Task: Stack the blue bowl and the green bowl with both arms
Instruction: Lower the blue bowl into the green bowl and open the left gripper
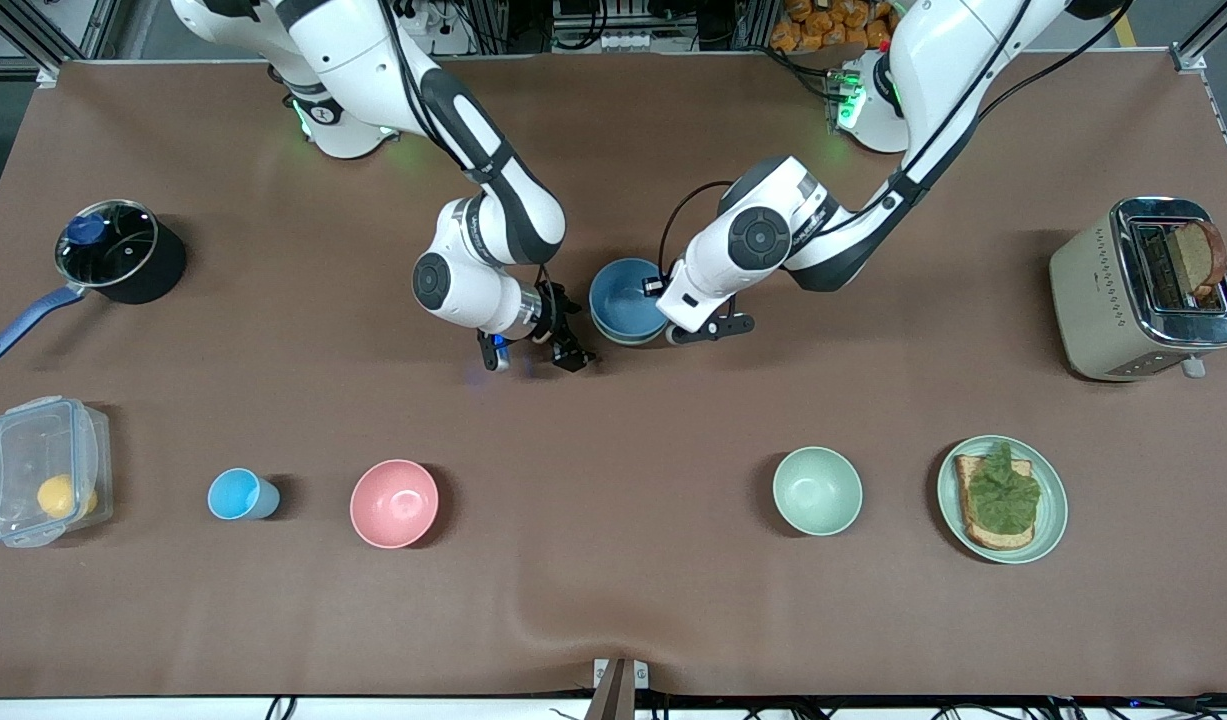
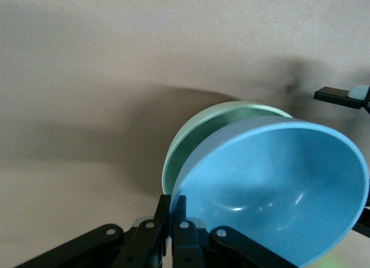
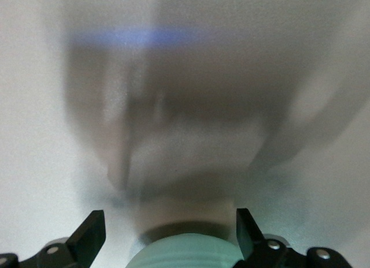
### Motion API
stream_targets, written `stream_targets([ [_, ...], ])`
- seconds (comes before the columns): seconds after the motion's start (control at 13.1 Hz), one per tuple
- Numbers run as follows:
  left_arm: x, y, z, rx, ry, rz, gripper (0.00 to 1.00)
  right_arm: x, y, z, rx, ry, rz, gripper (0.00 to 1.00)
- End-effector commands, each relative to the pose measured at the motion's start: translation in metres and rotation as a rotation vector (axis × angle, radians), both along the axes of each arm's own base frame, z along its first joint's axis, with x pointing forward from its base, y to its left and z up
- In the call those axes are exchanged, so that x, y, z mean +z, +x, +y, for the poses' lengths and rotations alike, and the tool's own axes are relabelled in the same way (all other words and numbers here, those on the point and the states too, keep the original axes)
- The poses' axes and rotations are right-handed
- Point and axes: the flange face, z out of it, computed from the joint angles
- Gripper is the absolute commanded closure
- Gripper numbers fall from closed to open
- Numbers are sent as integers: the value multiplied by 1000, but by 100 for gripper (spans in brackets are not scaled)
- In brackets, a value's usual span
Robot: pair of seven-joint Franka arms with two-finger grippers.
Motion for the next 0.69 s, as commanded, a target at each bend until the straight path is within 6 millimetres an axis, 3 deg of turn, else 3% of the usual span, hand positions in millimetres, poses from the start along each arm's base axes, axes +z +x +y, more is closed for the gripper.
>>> stream_targets([
  [0.0,-5,0,-3,0,-1,-13,100,0,1,-3,-4,19,2,0],
  [0.61,-20,-3,-4,1,1,10,100,-1,0,-2,-2,19,5,0],
])
